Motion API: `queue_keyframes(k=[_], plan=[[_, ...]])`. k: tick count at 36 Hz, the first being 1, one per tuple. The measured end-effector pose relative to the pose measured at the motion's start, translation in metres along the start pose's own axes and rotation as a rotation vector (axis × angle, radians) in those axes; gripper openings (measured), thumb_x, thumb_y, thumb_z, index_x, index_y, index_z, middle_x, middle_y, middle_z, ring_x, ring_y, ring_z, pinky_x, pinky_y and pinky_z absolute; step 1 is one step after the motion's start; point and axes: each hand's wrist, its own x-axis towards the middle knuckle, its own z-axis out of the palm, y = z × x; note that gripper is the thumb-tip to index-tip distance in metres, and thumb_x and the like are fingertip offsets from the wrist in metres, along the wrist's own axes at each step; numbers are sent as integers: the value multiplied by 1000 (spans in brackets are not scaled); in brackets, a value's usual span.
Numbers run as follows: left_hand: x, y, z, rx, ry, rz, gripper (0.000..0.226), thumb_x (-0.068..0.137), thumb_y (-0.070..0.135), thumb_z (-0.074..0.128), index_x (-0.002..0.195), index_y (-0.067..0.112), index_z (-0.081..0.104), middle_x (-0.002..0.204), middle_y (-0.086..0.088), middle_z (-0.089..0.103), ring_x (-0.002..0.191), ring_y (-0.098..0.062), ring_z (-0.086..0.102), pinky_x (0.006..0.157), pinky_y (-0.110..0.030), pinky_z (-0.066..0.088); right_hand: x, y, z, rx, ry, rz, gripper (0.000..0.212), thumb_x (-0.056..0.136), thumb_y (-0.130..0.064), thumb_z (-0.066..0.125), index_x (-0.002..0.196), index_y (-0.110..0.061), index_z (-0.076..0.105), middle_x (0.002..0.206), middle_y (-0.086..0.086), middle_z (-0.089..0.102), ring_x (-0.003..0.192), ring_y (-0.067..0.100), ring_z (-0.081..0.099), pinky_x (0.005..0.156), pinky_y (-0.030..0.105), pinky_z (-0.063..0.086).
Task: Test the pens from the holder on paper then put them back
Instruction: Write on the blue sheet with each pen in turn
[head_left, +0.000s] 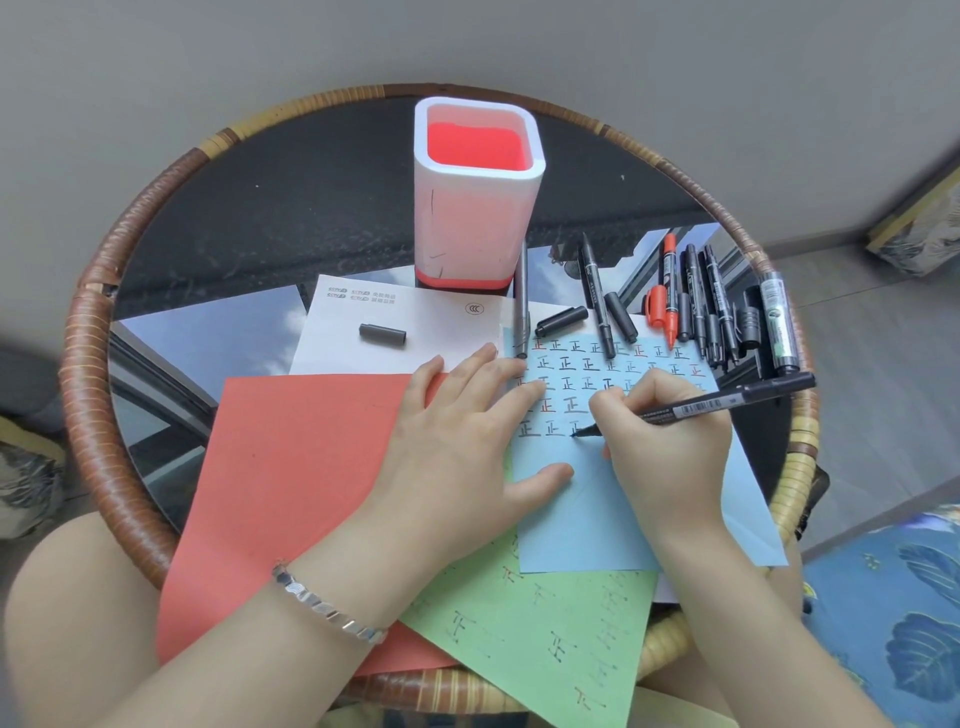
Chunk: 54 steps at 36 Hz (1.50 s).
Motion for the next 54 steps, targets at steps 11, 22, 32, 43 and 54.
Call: queue_keyframes(k=[11,22,32,43,54], plan=[[0,0,-1,0,-5,-4,64,69,64,40,117,26,59,128,5,55,130,-17,40,106,-38,12,2,-2,-4,54,60,33,27,65,-12,56,49,-1,38,51,29,48,48,18,39,53,25,33],[0,1,-1,0,-7,-11,65,69,65,40,117,27,58,129,6,54,132,-16,38,106,-38,10,2,-3,0,56,14,12,30,76,-7,62,54,5,45,46,22,54,38,11,45,50,21,38],[0,1,-1,5,-13,-10,65,69,65,39,118,27,57,129,6,54,132,-16,38,106,-37,10,4,-1,-5,82,77,28,33,77,-8,61,49,-4,43,41,6,52,38,5,42,52,21,37],[0,0,-3,7,-16,-3,66,69,66,38,121,28,55,132,7,51,134,-15,34,107,-36,6,4,-1,-30,168,-166,-77,8,78,-31,69,78,-29,62,72,-22,67,72,-7,61,67,7,42],[0,1,-4,19,-18,1,71,69,68,32,125,30,52,136,9,47,136,-13,28,109,-36,2,65,0,-61,-640,-210,-651,22,77,9,61,90,-8,60,84,10,63,79,30,54,74,30,35]])
